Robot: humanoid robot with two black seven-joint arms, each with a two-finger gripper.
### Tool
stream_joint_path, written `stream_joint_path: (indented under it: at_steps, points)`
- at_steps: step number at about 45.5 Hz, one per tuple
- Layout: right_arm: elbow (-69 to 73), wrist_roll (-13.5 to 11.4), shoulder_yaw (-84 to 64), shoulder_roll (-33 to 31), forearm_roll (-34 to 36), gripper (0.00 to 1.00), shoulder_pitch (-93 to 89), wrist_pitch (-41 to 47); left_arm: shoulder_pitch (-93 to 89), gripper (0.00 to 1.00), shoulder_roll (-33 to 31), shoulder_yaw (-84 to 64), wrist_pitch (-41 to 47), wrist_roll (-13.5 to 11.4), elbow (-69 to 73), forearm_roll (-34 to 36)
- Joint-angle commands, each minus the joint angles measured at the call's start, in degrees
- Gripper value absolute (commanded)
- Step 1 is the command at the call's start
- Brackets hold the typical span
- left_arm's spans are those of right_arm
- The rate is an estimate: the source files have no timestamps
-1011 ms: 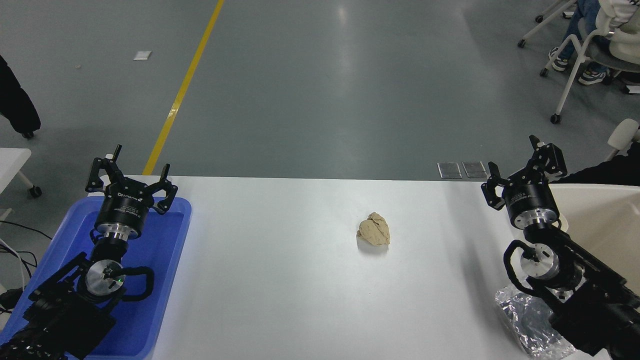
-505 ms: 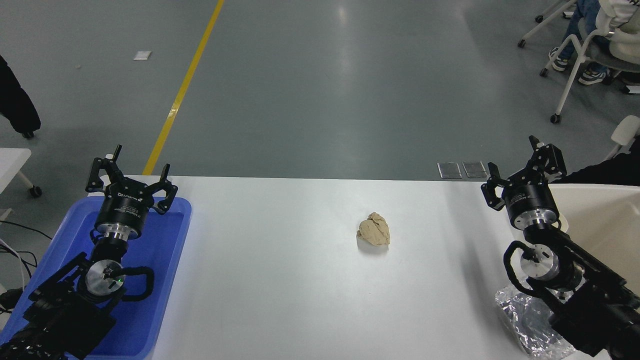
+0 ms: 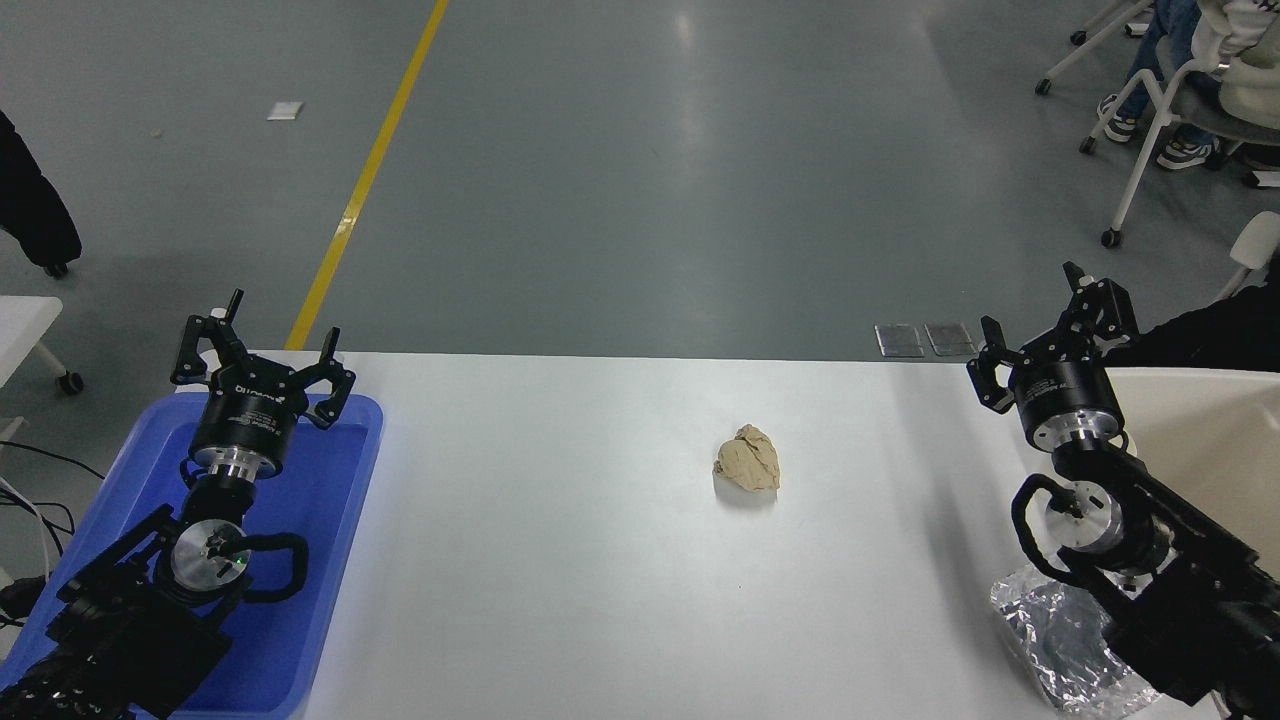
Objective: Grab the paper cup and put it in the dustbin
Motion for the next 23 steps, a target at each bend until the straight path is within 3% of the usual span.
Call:
stream_joint_path:
  at_steps: [1,9,23]
  points:
    - [0.01,0.00,-0.08,-0.23,-0.14,1.00,0.17,-0.16,-0.01,1.00,0.00,0.00,0.00,0.02,0.00,-0.06]
    - [0.97,-0.09,-0.17,-0.58,-0.14,1.00,0.26,-0.34,-0.01,1.00,0.00,0.00,0.00,0.02,0.00,0.03]
    - [1.33,-0.26,-6.76,-7.16,-0.14,1.00,3.15,-0.95,-0.01,1.00,0.00,0.00,0.00,0.02,0.00,-0.06]
